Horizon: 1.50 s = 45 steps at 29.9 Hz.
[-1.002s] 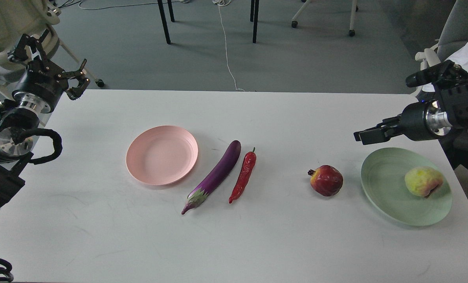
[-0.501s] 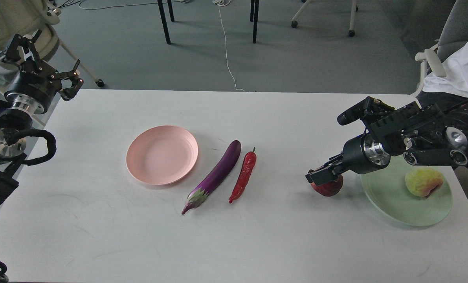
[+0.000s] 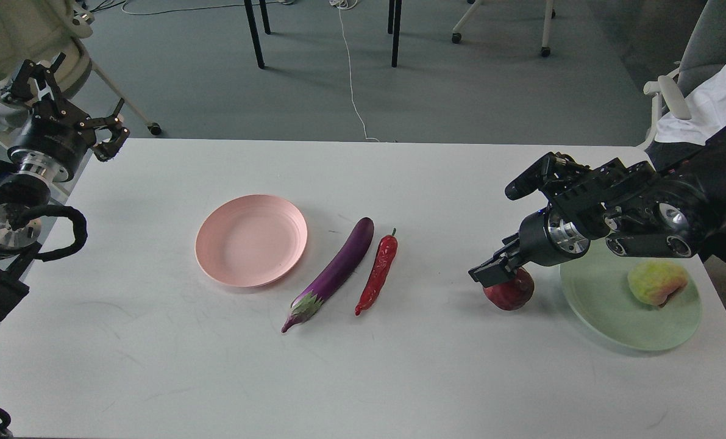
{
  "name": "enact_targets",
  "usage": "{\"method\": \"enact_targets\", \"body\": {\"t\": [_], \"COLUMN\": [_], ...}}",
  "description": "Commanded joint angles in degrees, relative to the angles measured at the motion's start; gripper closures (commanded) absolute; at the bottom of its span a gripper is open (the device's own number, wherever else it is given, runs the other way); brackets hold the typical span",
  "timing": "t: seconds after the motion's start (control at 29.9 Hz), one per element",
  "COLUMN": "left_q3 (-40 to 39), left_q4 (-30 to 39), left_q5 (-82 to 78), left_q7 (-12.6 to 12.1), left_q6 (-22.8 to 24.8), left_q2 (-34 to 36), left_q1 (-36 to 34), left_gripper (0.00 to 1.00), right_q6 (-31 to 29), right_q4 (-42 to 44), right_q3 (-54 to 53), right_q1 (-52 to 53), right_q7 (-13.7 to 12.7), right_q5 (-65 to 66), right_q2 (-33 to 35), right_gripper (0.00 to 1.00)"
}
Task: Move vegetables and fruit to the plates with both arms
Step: 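Reach the right gripper to the red apple and grasp it, then place the red apple on the pale green plate and release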
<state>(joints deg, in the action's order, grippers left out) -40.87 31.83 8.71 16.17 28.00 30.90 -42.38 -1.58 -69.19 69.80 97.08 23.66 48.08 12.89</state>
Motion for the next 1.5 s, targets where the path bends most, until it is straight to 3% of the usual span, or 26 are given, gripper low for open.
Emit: {"method": "enact_targets", "body": {"t": [0.0,0.4,0.47,0.57,0.63,0.8,1.04,1.24,1.47], "left_q3": [0.0,0.0,0.0,0.0,0.0,0.1,0.0,0.1,0.0], "left_q4": [0.0,-1.5,-1.5,-1.5,-1.5,-1.5,-1.5,-1.4,-1.4], "left_q5": [0.0,0.0,0.0,0.0,0.0,0.0,0.0,0.0,0.0], "left_q7": [0.0,0.0,0.0,0.0,0.0,0.0,0.0,-0.1,-0.2], "left_q6": [0.0,0.0,0.0,0.0,0.0,0.0,0.0,0.0,0.0], "left_q2": [0.1,0.3,0.2,0.1,0.0,-0.1,0.3,0.3,0.3], "left_q1": [0.0,0.0,0.0,-0.1,-0.2,-0.2,-0.1,-0.2,-0.2], "left_gripper": [0.02,0.02,0.02,0.02,0.02,0.02,0.02,0.02,0.02], "right_q6": [0.0,3.1,3.2,3.3,3.4,3.5,3.4,3.5,4.7], "right_q4": [-0.3,-0.4,-0.5,-0.6,-0.6,-2.2,-5.5,-5.3,-4.7], "right_q3": [1.9,4.3,4.3,4.2,4.1,3.7,4.3,4.4,3.8], "right_q1": [-0.3,-2.9,-2.9,-2.5,-1.9,1.3,6.7,3.2,-3.7], "right_q7": [0.0,0.3,0.3,0.3,0.3,0.3,0.2,0.1,0.2], "right_q5": [0.1,2.0,2.0,2.1,2.2,1.9,5.0,9.0,9.1], "right_q2": [-0.6,-0.8,-0.9,-0.9,-0.8,0.8,13.0,22.2,26.6], "right_gripper": [0.03,0.08,0.15,0.34,0.4,0.41,0.41,0.39,0.36]}}
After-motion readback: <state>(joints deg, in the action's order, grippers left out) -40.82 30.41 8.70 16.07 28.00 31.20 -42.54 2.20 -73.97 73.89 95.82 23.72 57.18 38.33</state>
